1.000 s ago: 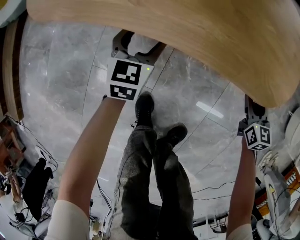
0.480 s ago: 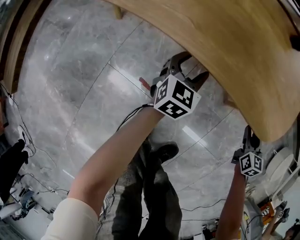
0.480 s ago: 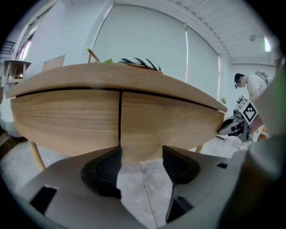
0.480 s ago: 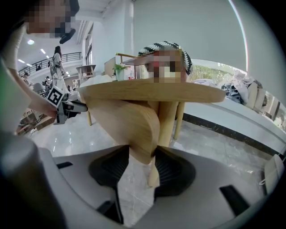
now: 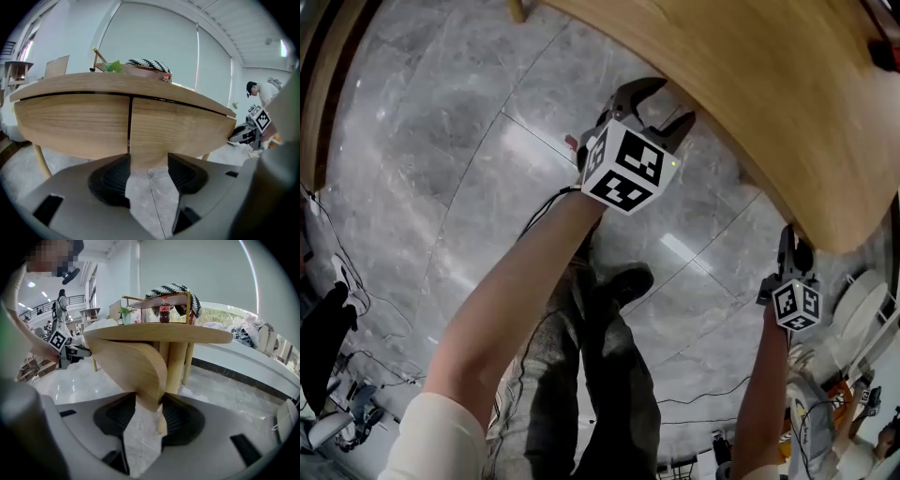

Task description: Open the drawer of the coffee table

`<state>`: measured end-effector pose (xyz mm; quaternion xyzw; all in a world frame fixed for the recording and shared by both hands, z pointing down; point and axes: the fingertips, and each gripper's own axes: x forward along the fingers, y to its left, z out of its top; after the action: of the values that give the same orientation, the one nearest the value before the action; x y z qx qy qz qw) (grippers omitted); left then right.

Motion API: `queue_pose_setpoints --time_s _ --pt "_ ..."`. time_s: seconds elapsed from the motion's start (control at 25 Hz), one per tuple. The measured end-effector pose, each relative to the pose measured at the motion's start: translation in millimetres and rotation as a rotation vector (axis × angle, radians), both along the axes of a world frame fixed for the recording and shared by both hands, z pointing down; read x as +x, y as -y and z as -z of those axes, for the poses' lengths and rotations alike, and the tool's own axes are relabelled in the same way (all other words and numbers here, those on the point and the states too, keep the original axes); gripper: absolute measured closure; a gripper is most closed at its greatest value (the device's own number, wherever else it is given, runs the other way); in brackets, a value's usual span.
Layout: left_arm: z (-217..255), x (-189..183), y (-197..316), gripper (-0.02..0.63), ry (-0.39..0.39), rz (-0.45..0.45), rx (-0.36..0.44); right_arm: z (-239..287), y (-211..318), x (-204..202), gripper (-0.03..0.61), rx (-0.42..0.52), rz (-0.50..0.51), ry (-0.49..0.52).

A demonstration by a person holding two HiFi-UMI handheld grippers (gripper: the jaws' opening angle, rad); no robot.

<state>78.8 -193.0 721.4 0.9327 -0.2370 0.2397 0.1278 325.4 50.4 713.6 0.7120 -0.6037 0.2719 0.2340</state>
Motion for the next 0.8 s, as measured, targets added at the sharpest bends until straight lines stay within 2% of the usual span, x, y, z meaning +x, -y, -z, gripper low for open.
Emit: queue_pose_setpoints --time_s 0.8 --pt "11 -26 -29 0.348 0.09 -0.038 -0.022 6 -29 -26 0.388 -0.02 -0.019 0.022"
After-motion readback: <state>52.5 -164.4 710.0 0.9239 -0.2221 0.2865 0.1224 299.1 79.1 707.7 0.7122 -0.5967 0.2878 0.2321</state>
